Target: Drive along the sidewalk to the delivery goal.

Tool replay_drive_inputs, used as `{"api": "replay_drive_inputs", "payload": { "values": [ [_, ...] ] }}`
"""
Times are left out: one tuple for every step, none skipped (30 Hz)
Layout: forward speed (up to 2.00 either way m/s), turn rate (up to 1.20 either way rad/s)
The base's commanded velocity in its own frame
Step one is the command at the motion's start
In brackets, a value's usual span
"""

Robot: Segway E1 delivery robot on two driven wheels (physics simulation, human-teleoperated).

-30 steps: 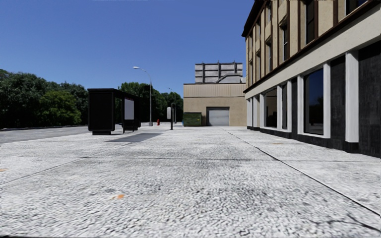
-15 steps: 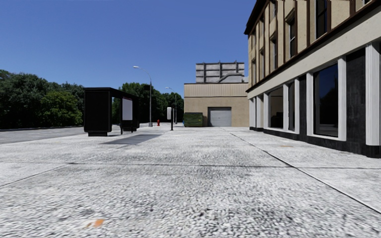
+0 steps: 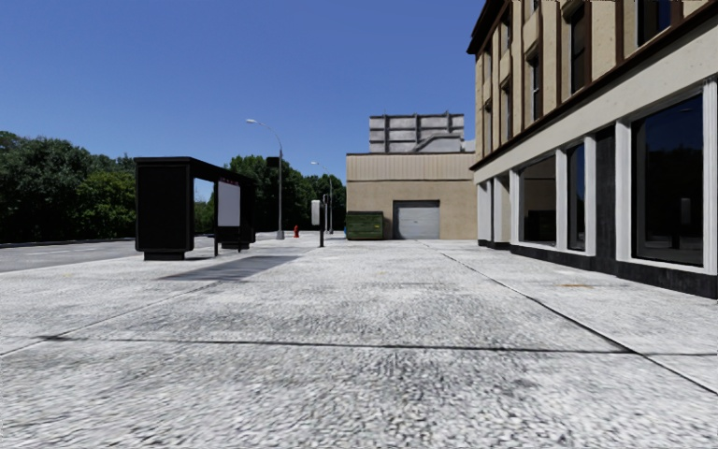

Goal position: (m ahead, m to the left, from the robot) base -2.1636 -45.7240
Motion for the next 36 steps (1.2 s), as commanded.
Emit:
{"api": "replay_drive_inputs", "payload": {
  "values": [
    [2.00, 0.00],
    [2.00, 0.00],
    [2.00, -0.02],
    [2.00, -0.25],
    [2.00, -0.25],
    [2.00, -0.70],
    [2.00, -1.05],
    [2.00, -1.16],
    [2.00, -1.16],
    [2.00, 0.00],
    [1.76, 0.00],
    [1.44, 0.00],
    [0.91, 0.00],
    [0.57, 0.00],
    [0.57, 0.00],
    [0.39, 0.00],
    [0.32, -1.01],
    [0.30, -1.20],
    [0.29, -1.20],
    [0.29, -1.20],
    [0.29, -1.20],
    [0.29, -1.20],
    [0.29, -1.20],
    [0.29, -1.20],
    [0.29, -1.20],
    [0.29, -1.20],
    [0.28, -1.20],
    [0.28, -1.20],
    [0.27, -1.20],
    [0.27, -1.20],
    [0.27, -1.20],
    [0.27, -1.20],
    [0.26, -1.20],
    [0.26, -1.20],
    [0.26, -1.20],
    [0.26, -1.20]
  ]
}}
